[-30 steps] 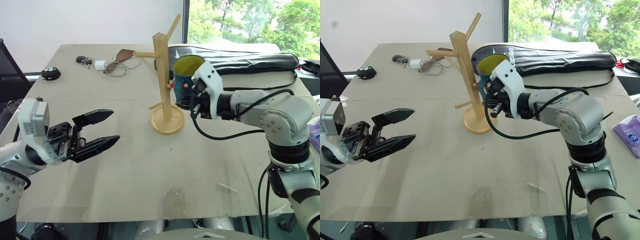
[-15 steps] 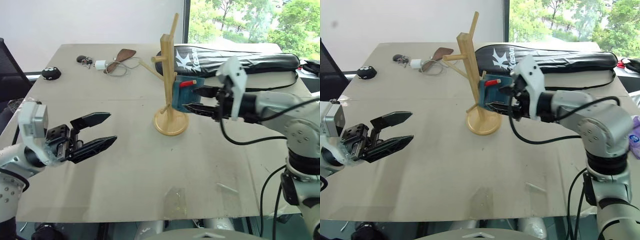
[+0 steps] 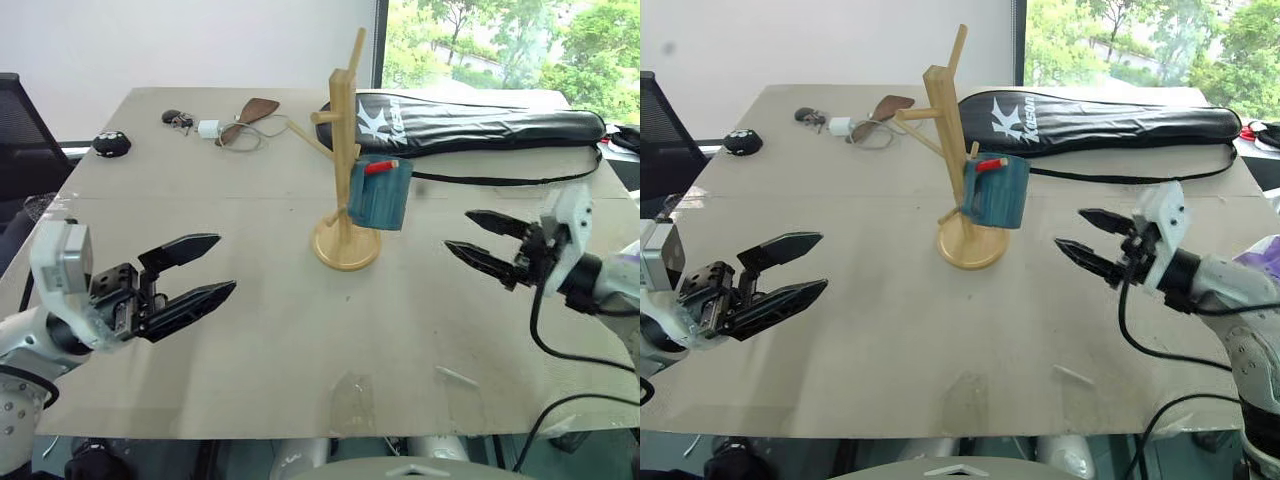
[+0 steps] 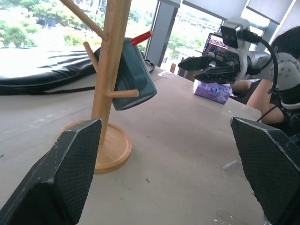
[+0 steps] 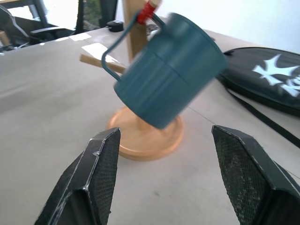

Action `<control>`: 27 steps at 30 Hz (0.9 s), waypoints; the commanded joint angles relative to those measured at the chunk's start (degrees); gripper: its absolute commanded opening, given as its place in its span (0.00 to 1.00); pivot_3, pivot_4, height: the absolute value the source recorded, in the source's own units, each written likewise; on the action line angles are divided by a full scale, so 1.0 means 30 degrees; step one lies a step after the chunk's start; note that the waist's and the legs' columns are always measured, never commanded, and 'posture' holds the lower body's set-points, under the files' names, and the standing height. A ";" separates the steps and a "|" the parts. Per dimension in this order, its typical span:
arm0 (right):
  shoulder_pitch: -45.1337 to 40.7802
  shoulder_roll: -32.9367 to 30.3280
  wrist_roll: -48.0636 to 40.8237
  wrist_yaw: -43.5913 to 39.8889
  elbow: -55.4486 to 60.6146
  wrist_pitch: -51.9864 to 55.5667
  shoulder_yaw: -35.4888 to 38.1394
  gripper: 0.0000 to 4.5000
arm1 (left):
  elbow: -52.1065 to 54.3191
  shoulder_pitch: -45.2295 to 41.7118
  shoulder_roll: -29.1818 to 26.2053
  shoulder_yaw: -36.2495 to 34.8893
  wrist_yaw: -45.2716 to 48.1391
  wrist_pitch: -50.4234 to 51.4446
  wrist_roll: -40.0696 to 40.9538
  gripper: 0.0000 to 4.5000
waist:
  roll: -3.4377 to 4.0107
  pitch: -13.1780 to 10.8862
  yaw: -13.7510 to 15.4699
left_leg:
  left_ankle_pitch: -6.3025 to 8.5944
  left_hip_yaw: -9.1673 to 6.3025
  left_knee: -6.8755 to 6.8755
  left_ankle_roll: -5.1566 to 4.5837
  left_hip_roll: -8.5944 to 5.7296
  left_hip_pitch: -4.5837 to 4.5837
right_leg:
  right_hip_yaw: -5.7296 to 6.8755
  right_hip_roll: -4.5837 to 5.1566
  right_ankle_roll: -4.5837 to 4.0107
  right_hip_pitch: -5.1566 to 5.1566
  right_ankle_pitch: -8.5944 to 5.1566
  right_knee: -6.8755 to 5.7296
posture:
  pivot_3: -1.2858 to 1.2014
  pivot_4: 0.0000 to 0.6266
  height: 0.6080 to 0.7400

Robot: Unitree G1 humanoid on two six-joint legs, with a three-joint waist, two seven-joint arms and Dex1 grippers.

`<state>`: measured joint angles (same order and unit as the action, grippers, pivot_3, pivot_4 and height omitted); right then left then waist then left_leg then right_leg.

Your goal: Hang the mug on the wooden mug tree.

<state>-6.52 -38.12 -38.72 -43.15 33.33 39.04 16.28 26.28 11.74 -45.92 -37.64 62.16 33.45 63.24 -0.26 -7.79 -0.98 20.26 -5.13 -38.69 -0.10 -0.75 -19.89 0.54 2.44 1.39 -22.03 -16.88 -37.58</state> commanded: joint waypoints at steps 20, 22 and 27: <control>0.4348 0.0292 0.2229 -0.1864 -0.4240 -0.6599 0.1795 0.69 | 0.1164 -0.0743 0.1964 0.0060 -0.2074 -0.0691 0.1148 1.00 | 0.0020 -0.0012 0.0104 | 0.0000 -0.0007 -0.0055 0.0001 0.0001 0.0057 | 0.0002 -0.0009 -0.0001 0.0099 0.0000 -0.0010 | 0.52 0.24 1.00; 0.4304 0.0258 0.2279 -0.1879 -0.4409 -0.6748 0.1834 0.69 | 0.1181 -0.0860 0.2108 0.0190 -0.2344 -0.0706 0.1186 1.00 | 0.0020 -0.0012 0.0120 | 0.0000 -0.0007 -0.0060 0.0000 0.0001 0.0057 | 0.0002 -0.0009 -0.0001 0.0099 0.0000 -0.0011 | 0.52 0.24 1.00; 0.4903 -0.0044 0.2909 -0.2288 -0.4977 -0.7501 0.1963 0.69 | 0.1378 0.0382 0.2025 0.1308 -0.2648 -0.0907 -0.1073 1.00 | 0.0022 -0.0013 0.0115 | 0.0000 -0.0006 -0.0065 0.0000 0.0000 0.0057 | 0.0002 -0.0009 -0.0001 0.0105 0.0000 -0.0011 | 0.52 0.24 1.00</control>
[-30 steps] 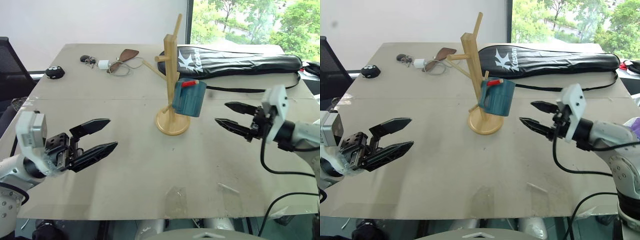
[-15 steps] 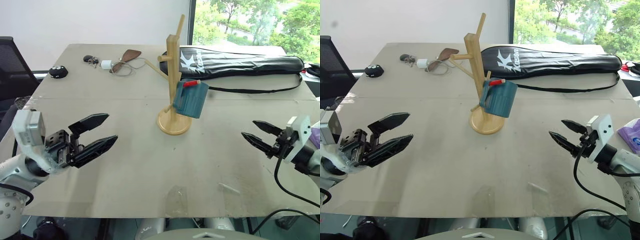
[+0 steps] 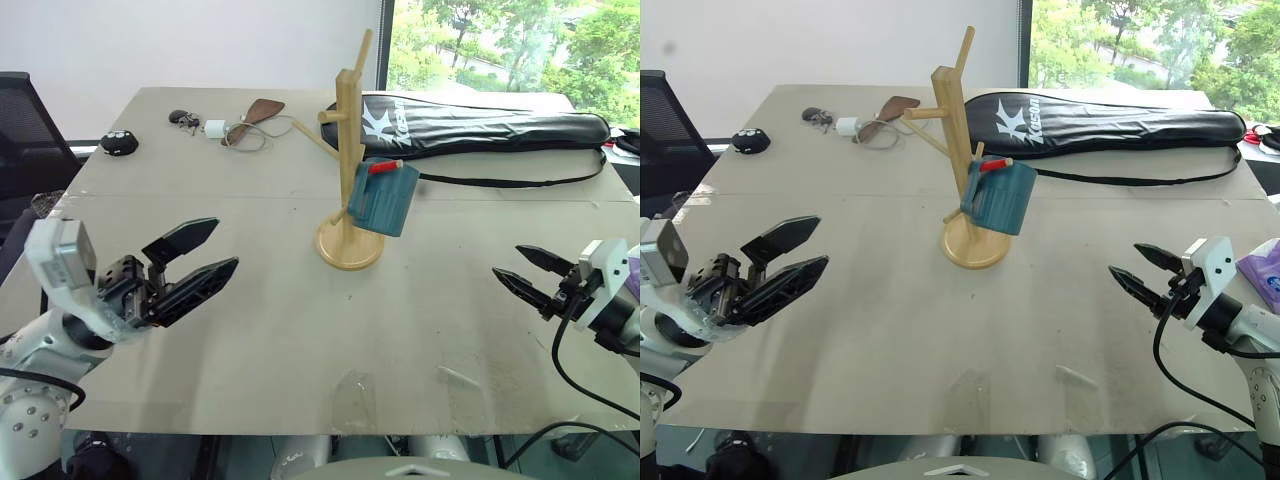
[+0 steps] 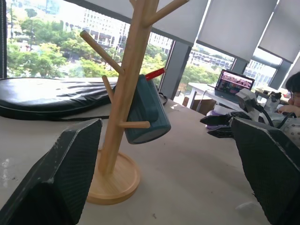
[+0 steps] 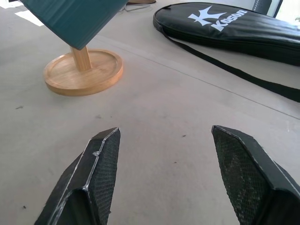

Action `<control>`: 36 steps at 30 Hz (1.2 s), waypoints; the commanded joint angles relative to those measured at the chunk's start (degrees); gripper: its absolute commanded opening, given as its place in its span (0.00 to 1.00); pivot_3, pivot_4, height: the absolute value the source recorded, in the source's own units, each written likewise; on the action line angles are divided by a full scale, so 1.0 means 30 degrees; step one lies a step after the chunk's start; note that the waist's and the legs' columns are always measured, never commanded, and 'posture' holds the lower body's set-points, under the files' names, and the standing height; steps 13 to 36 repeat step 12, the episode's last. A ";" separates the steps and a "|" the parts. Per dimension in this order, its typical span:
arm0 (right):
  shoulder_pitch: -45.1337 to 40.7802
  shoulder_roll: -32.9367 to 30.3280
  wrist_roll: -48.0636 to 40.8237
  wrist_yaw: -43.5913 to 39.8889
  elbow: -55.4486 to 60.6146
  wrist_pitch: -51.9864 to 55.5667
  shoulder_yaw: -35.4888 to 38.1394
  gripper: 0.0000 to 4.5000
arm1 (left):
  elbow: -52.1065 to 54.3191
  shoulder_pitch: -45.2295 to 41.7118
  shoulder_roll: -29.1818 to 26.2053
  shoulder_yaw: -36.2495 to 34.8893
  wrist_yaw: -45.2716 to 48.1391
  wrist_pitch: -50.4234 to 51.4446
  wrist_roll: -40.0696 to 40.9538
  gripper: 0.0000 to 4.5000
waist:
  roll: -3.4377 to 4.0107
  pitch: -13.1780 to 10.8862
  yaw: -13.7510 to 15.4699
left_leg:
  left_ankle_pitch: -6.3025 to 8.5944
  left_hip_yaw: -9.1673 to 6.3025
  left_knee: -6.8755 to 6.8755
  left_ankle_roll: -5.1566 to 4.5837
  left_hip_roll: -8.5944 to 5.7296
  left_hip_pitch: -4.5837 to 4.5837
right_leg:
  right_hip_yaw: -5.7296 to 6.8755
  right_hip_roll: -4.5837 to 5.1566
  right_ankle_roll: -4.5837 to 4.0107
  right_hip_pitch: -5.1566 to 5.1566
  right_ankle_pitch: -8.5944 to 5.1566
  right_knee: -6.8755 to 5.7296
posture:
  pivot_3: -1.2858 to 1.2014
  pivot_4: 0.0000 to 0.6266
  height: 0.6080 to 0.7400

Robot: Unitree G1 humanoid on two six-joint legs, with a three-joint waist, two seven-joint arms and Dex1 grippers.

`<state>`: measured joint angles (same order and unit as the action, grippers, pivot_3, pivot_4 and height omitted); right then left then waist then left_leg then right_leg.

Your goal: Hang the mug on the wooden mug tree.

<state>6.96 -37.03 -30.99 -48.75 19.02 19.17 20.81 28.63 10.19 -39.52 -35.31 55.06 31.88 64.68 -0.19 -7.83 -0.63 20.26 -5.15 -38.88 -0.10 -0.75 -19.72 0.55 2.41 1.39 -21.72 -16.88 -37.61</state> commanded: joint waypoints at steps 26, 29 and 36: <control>0.3617 -0.2118 0.0800 -0.2977 -0.2093 -0.2990 0.2530 0.69 | 0.0076 0.4910 0.0132 0.2693 -0.0346 -0.2301 -0.7370 1.00 | 0.0009 -0.0004 0.0076 | 0.0001 0.0001 0.0003 -0.0003 0.0004 0.0033 | -0.0006 0.0001 -0.0004 0.0045 -0.0003 -0.0006 | 0.52 0.24 1.00; 0.3617 -0.2118 0.0800 -0.2977 -0.2093 -0.2990 0.2530 0.69 | 0.0076 0.4910 0.0132 0.2693 -0.0346 -0.2301 -0.7370 1.00 | 0.0009 -0.0004 0.0076 | 0.0001 0.0001 0.0003 -0.0003 0.0004 0.0033 | -0.0006 0.0001 -0.0004 0.0045 -0.0003 -0.0006 | 0.52 0.24 1.00; 0.3617 -0.2118 0.0800 -0.2977 -0.2093 -0.2990 0.2530 0.69 | 0.0076 0.4910 0.0132 0.2693 -0.0346 -0.2301 -0.7370 1.00 | 0.0009 -0.0004 0.0076 | 0.0001 0.0001 0.0003 -0.0003 0.0004 0.0033 | -0.0006 0.0001 -0.0004 0.0045 -0.0003 -0.0006 | 0.52 0.24 1.00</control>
